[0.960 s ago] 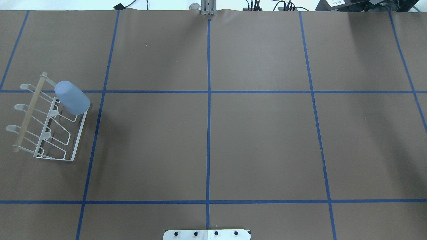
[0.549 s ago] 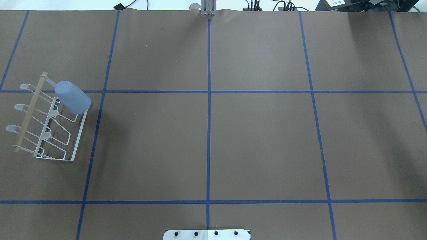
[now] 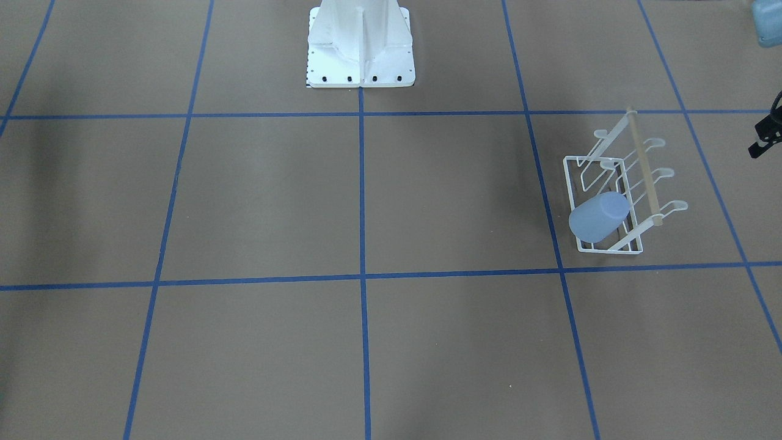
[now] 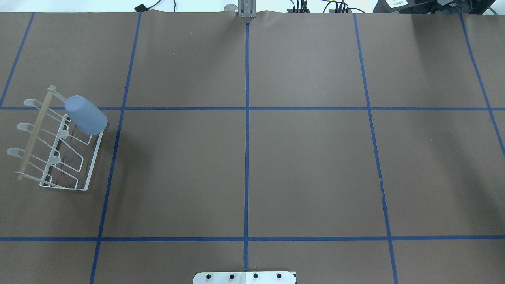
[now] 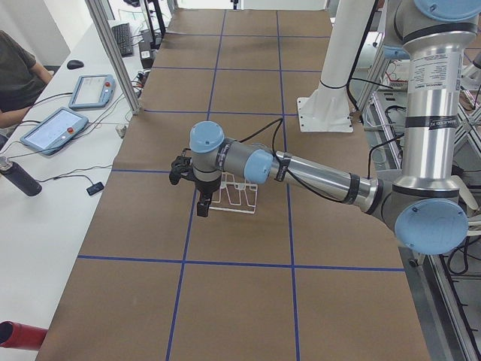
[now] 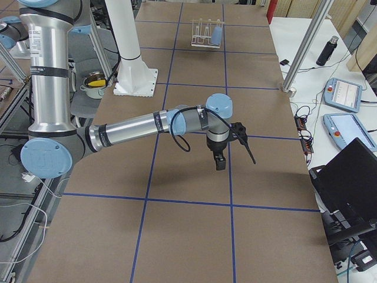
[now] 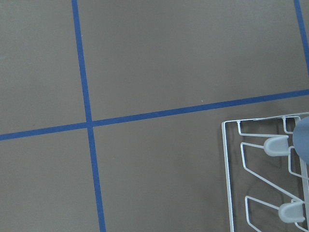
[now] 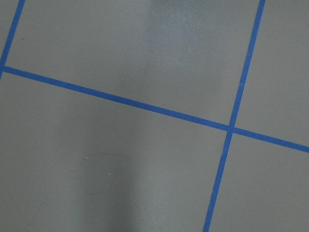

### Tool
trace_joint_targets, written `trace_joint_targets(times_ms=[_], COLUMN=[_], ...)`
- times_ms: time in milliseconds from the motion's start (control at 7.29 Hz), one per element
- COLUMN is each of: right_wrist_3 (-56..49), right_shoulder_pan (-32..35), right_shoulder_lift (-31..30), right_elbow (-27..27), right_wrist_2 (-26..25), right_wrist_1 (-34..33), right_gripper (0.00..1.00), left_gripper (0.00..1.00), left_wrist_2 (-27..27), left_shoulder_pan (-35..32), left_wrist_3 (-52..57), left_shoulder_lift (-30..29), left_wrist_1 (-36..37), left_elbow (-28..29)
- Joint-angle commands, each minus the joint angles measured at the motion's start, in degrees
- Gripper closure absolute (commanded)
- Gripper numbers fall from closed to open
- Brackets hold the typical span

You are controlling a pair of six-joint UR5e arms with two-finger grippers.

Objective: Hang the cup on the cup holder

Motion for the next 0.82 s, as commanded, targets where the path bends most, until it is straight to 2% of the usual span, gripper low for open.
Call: trace_joint_targets(times_ms=[0, 686], right_wrist_3=[0.03, 0.12], right_shoulder_pan=[0.09, 0.0], right_shoulder_lift=[0.55, 1.16], right_elbow=[0.04, -0.49], right_wrist_2=[-0.15, 0.03], right_wrist_1=[-0.07, 0.02], right_gripper=[0.0, 0.0], left_gripper=[0.02, 0.02], left_wrist_2=[-0.16, 0.1], left_shoulder_pan=[-0.02, -0.11], left_wrist_3=[-0.3, -0.3], left_shoulder_lift=[-0.03, -0.03], left_wrist_1=[-0.55, -0.55], left_elbow=[-0.16, -0.51])
